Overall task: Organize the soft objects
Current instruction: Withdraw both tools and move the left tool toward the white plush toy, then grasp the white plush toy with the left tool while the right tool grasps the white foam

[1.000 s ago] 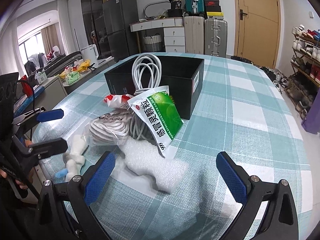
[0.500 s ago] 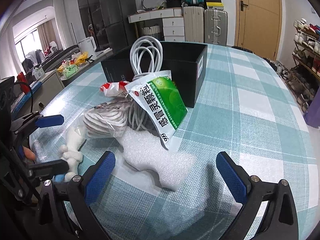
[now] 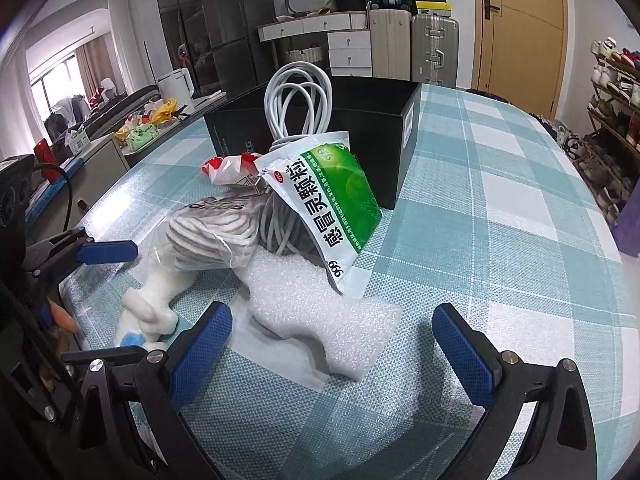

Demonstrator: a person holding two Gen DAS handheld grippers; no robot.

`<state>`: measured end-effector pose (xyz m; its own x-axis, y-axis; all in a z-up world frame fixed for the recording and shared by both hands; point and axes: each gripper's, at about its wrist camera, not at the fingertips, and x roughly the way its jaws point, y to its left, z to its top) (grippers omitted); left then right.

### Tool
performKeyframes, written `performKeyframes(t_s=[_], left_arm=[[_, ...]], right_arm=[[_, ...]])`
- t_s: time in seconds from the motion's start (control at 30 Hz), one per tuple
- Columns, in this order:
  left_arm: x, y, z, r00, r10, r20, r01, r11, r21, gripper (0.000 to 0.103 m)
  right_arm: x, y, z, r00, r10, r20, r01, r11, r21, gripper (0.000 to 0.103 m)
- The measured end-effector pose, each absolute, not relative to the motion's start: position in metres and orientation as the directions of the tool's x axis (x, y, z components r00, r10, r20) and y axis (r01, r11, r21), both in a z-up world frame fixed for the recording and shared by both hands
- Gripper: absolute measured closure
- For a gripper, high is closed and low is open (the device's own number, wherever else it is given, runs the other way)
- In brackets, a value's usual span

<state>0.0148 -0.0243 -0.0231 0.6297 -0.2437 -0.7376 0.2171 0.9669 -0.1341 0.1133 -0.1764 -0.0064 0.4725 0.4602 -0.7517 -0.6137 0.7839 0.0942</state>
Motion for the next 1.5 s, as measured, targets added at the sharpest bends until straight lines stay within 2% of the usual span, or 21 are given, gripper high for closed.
performKeyframes(t_s=[0.13, 0.27, 0.33, 0.4, 0.5, 0.7, 0.77, 0.97, 1.5], left_arm=[[0.018, -0.022, -0.025, 0.617, -0.269, -0.739, 0.214, 0.962, -0.171, 0.002], [0.018, -0.022, -0.024, 0.613, -0.291, -0.734, 0.228, 0.955, -0.189, 0.01], [0.017, -0.023, -0.023, 0.612, -0.3, -0.732, 0.241, 0.952, -0.189, 0.018], [0.015, -0.025, -0.021, 0.61, -0.316, -0.727, 0.254, 0.947, -0.198, 0.036], [0.014, -0.026, -0.019, 0.613, -0.322, -0.721, 0.262, 0.944, -0.199, 0.054], [0.014, -0.024, -0.018, 0.622, -0.321, -0.715, 0.255, 0.946, -0.203, 0.07], [0.014, -0.021, -0.017, 0.625, -0.32, -0.712, 0.25, 0.946, -0.207, 0.073], [0.012, -0.013, -0.014, 0.641, -0.311, -0.702, 0.234, 0.95, -0.207, 0.077], [0.006, 0.005, -0.002, 0.702, -0.266, -0.661, 0.172, 0.964, -0.205, 0.078]], right_arm=[[0.113, -0.176, -0.007, 0.471, 0.462, -0.751, -0.614, 0.783, 0.097, 0.002], [0.114, -0.177, -0.008, 0.469, 0.463, -0.752, -0.611, 0.785, 0.102, 0.004], [0.114, -0.176, -0.009, 0.47, 0.461, -0.753, -0.611, 0.786, 0.099, 0.005], [0.114, -0.175, -0.009, 0.474, 0.459, -0.752, -0.61, 0.787, 0.096, 0.005], [0.113, -0.174, -0.009, 0.477, 0.455, -0.752, -0.607, 0.789, 0.092, 0.009], [0.113, -0.172, -0.009, 0.482, 0.445, -0.754, -0.613, 0.787, 0.073, 0.021], [0.112, -0.171, -0.009, 0.482, 0.446, -0.754, -0.619, 0.782, 0.067, 0.029], [0.11, -0.172, -0.007, 0.488, 0.444, -0.752, -0.627, 0.777, 0.052, 0.03], [0.104, -0.2, 0.005, 0.545, 0.42, -0.726, -0.597, 0.802, 0.016, 0.031]])
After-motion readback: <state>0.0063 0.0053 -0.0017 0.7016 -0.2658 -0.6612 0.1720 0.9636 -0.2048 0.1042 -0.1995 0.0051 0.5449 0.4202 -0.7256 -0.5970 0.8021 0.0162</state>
